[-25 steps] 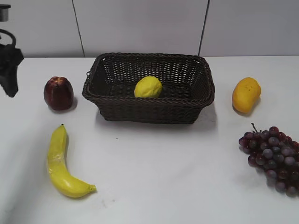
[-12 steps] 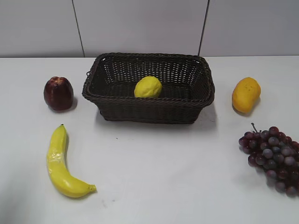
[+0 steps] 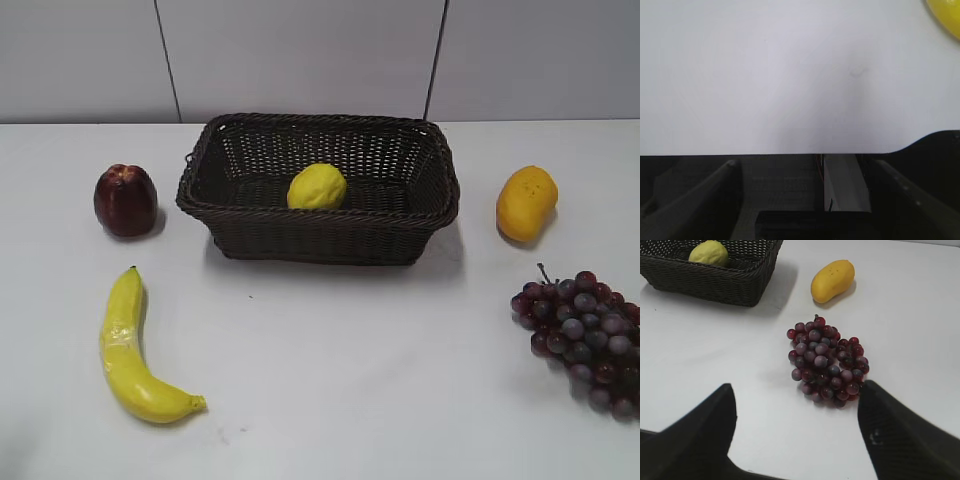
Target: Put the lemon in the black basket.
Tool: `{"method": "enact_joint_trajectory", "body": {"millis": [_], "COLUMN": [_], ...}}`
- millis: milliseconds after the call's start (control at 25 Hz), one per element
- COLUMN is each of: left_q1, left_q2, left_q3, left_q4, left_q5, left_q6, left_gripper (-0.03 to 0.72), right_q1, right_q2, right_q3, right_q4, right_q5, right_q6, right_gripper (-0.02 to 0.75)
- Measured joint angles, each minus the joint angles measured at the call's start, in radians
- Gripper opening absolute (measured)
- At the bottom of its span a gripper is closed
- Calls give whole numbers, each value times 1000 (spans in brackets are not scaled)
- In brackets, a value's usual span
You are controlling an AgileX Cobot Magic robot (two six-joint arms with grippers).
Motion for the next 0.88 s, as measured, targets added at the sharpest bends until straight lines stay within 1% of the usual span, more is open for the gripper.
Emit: {"method": "enact_joint_trajectory", "body": {"millis": [200, 280, 880], "left_q1": [0, 0, 0], "left_q2": [-155, -216, -677], "left_q3": [89, 106, 120], "left_q4": [1, 1, 19], "left_q5": [-45, -48, -40], "left_q6": [-4, -5, -6], "left_gripper": [582, 582, 582], "right_q1": [0, 0, 0], "right_q2": [0, 0, 0], "right_q3": [0, 0, 0], "right_q4": [0, 0, 0], "right_q5": [0, 0, 0], "right_q6": [0, 0, 0], "right_gripper": [571, 571, 571]}}
